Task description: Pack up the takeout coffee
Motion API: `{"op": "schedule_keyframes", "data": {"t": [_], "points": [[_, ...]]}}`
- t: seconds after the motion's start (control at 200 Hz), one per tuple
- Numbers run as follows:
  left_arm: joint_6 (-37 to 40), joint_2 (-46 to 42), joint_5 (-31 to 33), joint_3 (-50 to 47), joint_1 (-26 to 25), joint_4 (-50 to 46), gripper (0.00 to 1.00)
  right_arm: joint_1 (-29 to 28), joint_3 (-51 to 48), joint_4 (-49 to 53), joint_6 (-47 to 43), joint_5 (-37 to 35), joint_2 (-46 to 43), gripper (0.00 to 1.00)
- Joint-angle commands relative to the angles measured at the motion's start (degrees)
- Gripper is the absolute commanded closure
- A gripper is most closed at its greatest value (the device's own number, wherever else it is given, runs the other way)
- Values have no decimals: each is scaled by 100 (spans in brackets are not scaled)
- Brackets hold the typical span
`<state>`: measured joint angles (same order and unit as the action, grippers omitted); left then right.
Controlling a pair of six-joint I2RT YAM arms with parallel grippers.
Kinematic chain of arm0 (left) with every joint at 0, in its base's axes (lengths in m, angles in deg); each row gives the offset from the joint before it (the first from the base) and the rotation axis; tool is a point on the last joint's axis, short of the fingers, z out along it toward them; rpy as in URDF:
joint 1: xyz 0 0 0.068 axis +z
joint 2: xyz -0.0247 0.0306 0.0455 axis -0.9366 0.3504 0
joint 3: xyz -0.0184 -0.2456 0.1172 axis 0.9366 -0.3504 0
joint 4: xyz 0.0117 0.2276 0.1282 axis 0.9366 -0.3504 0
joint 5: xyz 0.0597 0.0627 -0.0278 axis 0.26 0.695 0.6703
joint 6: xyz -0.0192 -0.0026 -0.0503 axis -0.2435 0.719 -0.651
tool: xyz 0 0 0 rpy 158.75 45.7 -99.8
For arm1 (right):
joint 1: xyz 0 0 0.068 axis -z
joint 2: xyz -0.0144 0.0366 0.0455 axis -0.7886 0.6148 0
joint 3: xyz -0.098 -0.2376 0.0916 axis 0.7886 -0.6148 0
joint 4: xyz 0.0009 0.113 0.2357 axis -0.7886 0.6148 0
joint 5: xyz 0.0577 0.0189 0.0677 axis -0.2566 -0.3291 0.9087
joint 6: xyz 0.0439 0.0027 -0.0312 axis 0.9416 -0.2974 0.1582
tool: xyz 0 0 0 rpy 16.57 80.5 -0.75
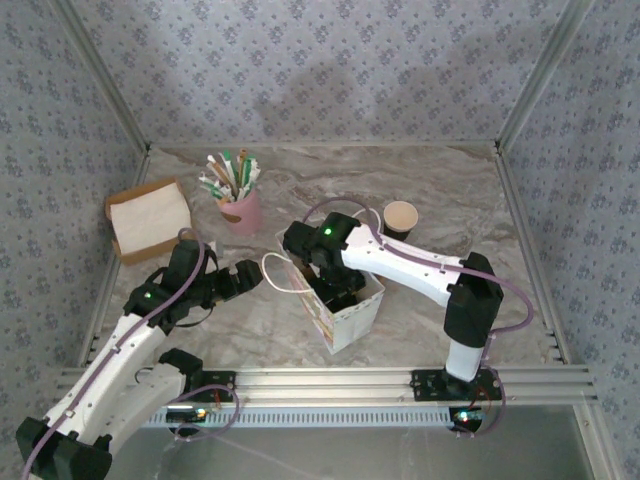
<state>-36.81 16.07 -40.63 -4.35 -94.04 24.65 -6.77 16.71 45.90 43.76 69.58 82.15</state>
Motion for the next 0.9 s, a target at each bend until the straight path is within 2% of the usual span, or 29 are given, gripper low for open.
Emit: {"op": "schedule_keyframes", "data": {"t": [0.0, 0.894], "points": [[24, -16, 75, 83, -49, 85, 0, 21, -6, 211, -96, 4, 139, 34], [31, -34, 63, 64, -49, 84, 1, 17, 231, 567, -262, 114, 318, 34]]}}
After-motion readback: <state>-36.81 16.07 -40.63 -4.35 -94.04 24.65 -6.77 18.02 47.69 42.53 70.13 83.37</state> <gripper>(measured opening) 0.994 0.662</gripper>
